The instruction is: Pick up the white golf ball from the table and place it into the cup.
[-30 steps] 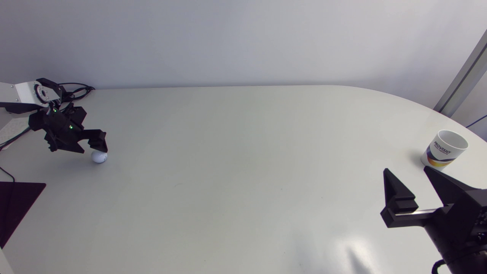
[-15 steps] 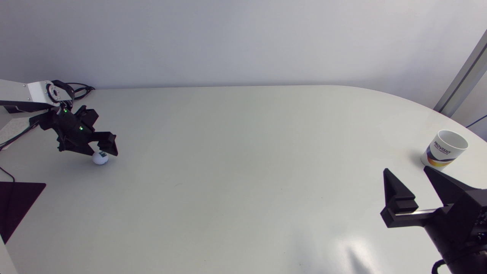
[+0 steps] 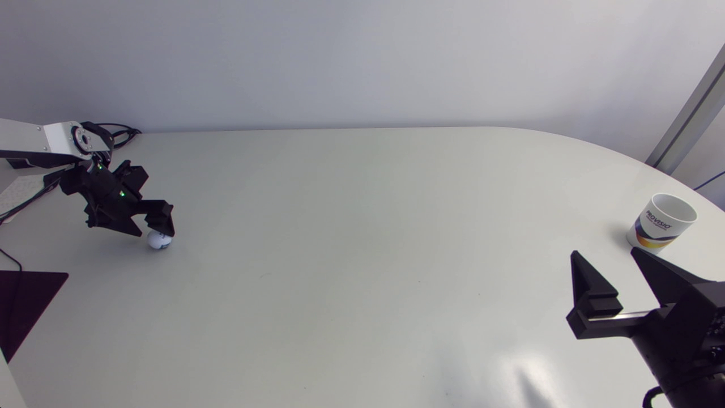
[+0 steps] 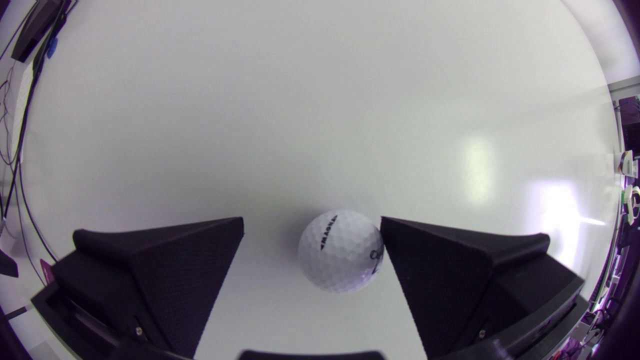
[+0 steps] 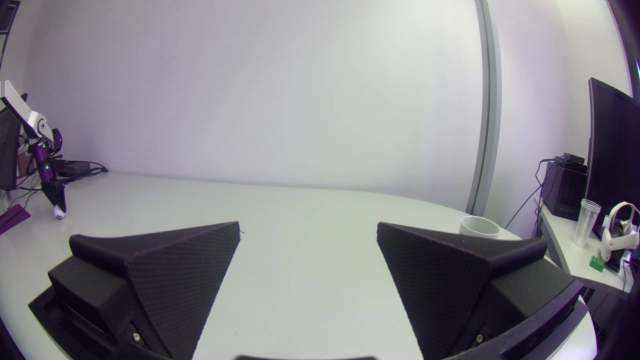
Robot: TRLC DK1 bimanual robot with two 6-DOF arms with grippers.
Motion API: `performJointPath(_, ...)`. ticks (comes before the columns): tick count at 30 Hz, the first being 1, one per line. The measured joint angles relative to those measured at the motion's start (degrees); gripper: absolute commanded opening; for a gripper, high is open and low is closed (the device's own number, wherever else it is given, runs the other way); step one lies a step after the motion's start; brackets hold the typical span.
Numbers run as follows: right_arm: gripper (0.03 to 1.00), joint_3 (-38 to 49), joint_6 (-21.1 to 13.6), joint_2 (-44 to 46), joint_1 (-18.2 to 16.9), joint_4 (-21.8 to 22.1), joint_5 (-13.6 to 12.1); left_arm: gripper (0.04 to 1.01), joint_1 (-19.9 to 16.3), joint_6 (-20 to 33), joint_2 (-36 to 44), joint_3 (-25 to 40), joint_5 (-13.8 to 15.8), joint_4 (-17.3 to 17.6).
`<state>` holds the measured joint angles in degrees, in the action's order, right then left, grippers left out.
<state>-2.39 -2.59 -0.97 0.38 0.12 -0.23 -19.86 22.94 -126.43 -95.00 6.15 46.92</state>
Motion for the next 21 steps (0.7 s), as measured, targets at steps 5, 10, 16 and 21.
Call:
performJointPath(5, 0.966, 0.0, 0.0, -0.4, 0.0, 0.0, 0.0, 0.970, 0.5, 0.2, 1.2, 4.3, -1.0, -0.1)
performJointPath(10, 0.966, 0.0, 0.0, -0.4, 0.0, 0.0, 0.0, 0.970, 1.6, 0.2, 4.2, 7.2, -1.0, 0.3)
performJointPath(16, 0.966, 0.0, 0.0, -0.4, 0.0, 0.0, 0.0, 0.921, 2.3, 0.2, 5.2, 7.4, -1.0, 0.0)
performJointPath(21, 0.966, 0.0, 0.0, -0.4, 0.0, 0.0, 0.0, 0.882, 3.0, 0.2, 5.2, 7.8, -1.0, -1.3)
